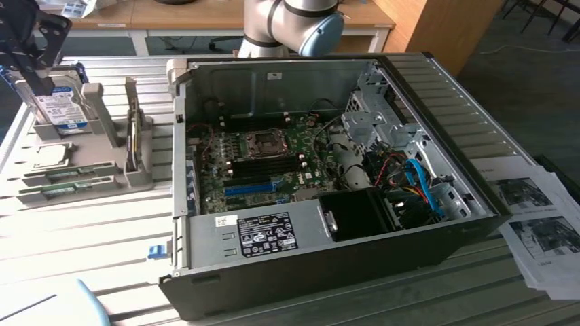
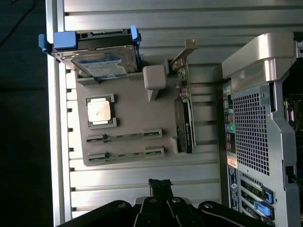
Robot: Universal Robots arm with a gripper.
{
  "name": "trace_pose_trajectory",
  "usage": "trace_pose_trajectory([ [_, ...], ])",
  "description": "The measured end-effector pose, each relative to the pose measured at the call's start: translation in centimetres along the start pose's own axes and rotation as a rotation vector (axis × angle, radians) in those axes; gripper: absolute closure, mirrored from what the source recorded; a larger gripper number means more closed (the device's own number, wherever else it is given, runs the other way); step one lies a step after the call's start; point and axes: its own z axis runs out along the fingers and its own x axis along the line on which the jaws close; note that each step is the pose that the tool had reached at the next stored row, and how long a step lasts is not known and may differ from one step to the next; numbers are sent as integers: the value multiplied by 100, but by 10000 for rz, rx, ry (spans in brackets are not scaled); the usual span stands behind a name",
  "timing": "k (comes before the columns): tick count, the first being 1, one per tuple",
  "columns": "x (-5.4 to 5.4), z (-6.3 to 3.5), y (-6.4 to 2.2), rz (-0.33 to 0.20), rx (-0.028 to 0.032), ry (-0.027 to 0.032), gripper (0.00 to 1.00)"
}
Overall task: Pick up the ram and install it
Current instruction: 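Reach for the ram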
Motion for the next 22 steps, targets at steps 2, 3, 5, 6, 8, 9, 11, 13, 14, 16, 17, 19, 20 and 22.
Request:
trace_pose_trajectory([
  [2,34,-1,-3,0,1,2,91],
  [3,51,-1,-4,0,0,3,91],
  [5,84,-1,-6,1,1,6,91],
  [6,100,-1,-7,1,1,6,91],
  [8,133,-2,-10,1,1,10,91],
  [9,147,-2,-11,1,1,11,91],
  [11,175,-2,-13,1,1,15,91],
  [13,205,-3,-15,1,2,19,91],
  [14,220,-3,-16,1,1,21,91],
  [16,242,-3,-18,1,2,24,91],
  [17,244,-3,-19,0,2,23,91],
  [19,244,-3,-19,0,1,23,91],
  [20,245,-3,-18,1,2,23,91],
  [22,245,-3,-18,1,2,23,91],
])
